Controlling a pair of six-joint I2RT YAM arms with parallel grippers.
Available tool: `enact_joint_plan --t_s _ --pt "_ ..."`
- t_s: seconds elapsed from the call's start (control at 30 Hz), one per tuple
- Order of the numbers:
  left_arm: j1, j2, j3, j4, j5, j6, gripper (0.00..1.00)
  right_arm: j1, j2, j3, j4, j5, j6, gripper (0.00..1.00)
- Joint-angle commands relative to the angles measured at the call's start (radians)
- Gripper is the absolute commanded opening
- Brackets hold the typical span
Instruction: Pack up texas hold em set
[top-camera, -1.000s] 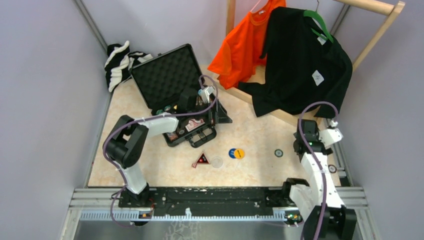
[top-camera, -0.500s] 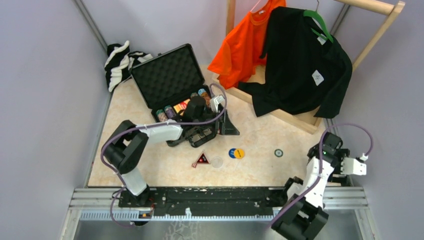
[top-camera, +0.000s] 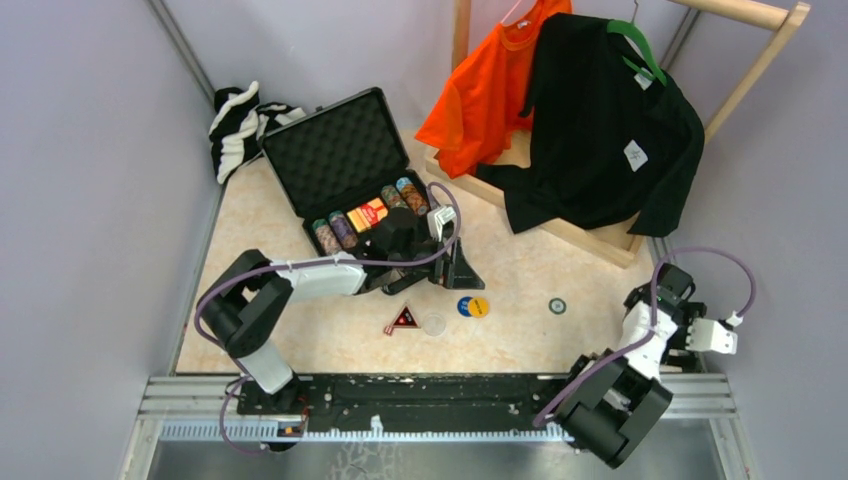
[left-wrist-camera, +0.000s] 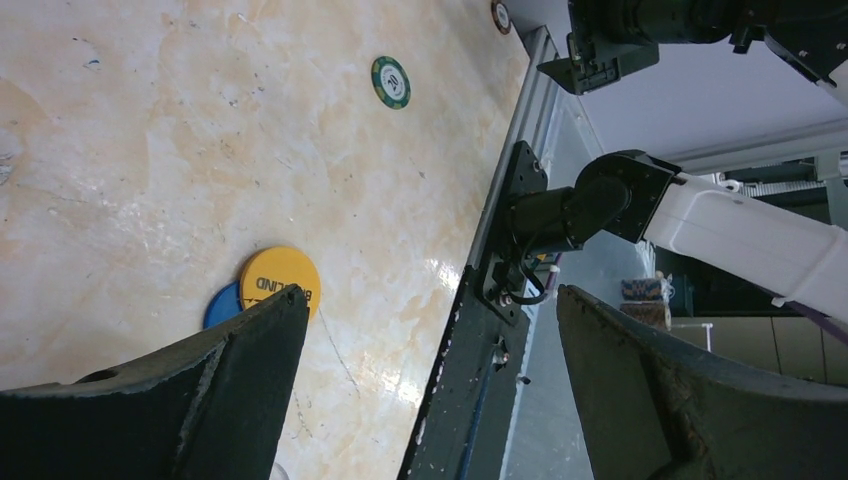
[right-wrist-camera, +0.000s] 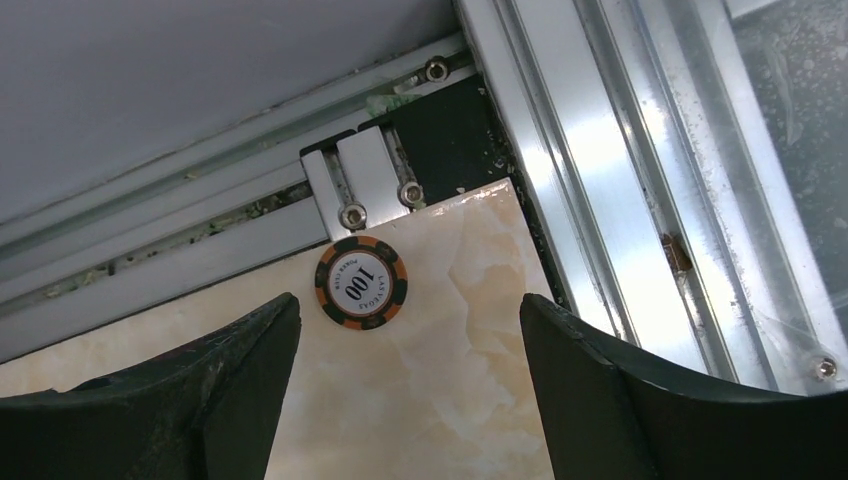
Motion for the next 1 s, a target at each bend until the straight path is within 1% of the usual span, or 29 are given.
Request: enact_joint_plan --t_s 0.0,0.1,0.2,0.3,0.4,0.7,0.97 --pt "-0.002 -0.010 -0.004 0.033 -0.003 0.018 0.99 -0.014 0.083 0.051 0.090 -0.015 0.019 0.78" --pt "-0.002 0.005 0.006 0.028 0.001 0.026 0.99 -0.018 0.113 0.053 0.138 -0.027 0.017 0.76" --pt "0.000 0.024 0.017 0.026 0.005 0.030 0.99 -0.035 0.140 0.059 0.160 -0.044 0.014 0.76" --pt "0.000 0.037 0.022 0.028 0.019 0.028 0.99 -0.070 0.186 0.061 0.182 -0.094 0.016 0.75" --pt "0.002 0.043 0.022 0.029 0.023 0.029 0.99 -0.085 0.236 0.084 0.183 -0.122 0.009 0.75" --pt "0.004 0.025 0.015 0.021 0.027 0.039 0.99 -0.099 0.293 0.103 0.215 -0.175 -0.034 0.74" --pt "0.008 0.015 0.009 0.025 0.036 0.033 0.99 -0.099 0.396 0.148 0.193 -0.228 -0.086 0.74"
